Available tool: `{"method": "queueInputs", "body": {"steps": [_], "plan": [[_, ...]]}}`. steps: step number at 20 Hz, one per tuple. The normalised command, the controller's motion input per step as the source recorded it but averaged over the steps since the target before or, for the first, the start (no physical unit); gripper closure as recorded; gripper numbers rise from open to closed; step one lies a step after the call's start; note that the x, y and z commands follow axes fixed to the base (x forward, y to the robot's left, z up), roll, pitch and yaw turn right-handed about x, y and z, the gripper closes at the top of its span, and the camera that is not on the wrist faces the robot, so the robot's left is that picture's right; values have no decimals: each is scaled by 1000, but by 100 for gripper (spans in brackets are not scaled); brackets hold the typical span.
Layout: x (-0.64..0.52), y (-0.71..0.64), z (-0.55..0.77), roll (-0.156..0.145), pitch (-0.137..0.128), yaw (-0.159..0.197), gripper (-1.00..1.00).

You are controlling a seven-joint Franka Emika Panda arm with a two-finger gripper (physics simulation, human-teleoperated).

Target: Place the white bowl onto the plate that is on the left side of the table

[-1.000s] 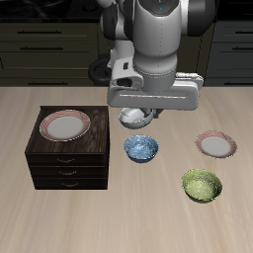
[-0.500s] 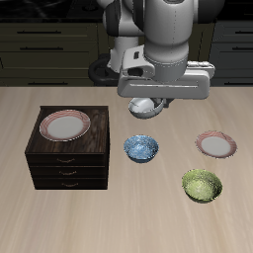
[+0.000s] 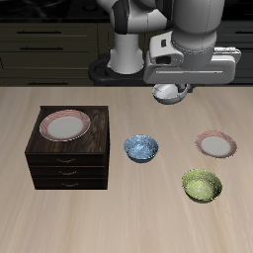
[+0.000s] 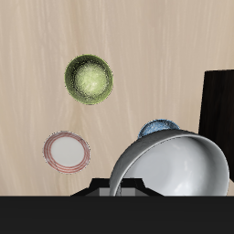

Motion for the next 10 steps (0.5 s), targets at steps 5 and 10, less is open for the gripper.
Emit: {"method": "queueInputs", "body": {"steps": [5,10], "plan": [[-261,374,40,32,-4,-1,100],[-108,264,110,-2,-20,-8,100]]}}
